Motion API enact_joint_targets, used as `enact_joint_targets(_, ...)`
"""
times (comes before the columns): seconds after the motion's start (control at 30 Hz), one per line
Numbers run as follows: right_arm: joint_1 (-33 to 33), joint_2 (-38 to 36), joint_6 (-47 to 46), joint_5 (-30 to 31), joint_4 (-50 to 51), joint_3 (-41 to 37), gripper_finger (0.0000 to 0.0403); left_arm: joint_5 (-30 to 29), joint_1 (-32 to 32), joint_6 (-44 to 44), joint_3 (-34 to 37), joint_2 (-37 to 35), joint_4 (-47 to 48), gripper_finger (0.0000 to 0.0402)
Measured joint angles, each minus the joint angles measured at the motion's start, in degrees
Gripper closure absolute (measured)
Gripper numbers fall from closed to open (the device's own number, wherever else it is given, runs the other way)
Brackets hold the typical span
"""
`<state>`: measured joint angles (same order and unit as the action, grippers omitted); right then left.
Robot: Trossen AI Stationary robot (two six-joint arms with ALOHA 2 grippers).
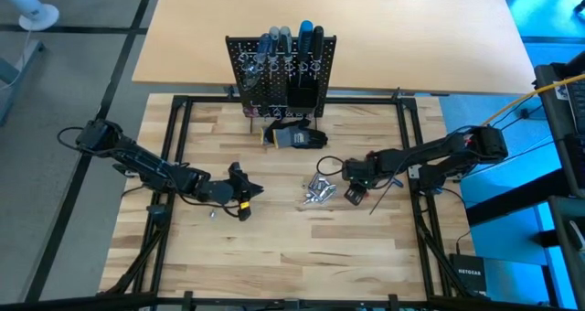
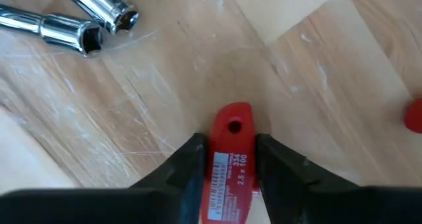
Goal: Hang tools onto peg board
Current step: Hang the bottom red allen wrench on the pegboard
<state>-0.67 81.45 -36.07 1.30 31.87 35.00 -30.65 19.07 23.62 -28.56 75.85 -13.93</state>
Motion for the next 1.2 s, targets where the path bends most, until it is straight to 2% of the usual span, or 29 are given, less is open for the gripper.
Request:
enact_joint_targets(0.13,-0.02,0.02,0.30,0.13,-0.14,-0.02,0.0301,0.01,0.02,0.00,0.00,0.00,0.01,0.0370)
enact_joint_targets(0.37,-0.04,-0.13,1.09,-0.04,0.61,0.93,0.0294,0.00,0.02,0.01,0.00,0.00,0.00,0.0370)
enact_joint_targets(0.53,-0.13,-2.35,3.29,0.46,2.08,5.20,0.0300,0.00,0.02,0.02,0.00,0.00,-0.12,0.0370)
enact_joint_targets(0.83,0.06,-6.30,8.17,-2.28,1.53,12.60,0.0297,0.00,0.02,-0.64,0.00,0.00,-1.41,0.0370)
enact_joint_targets(1.03,2.06,-7.11,13.61,-7.48,-8.49,14.95,0.0294,0.18,-0.45,-4.97,0.00,0.00,-3.73,0.0370)
enact_joint_targets(1.2,4.36,-7.11,15.58,-11.96,-19.88,15.04,0.0294,5.59,-2.67,-4.83,-0.25,0.14,-6.19,0.0370)
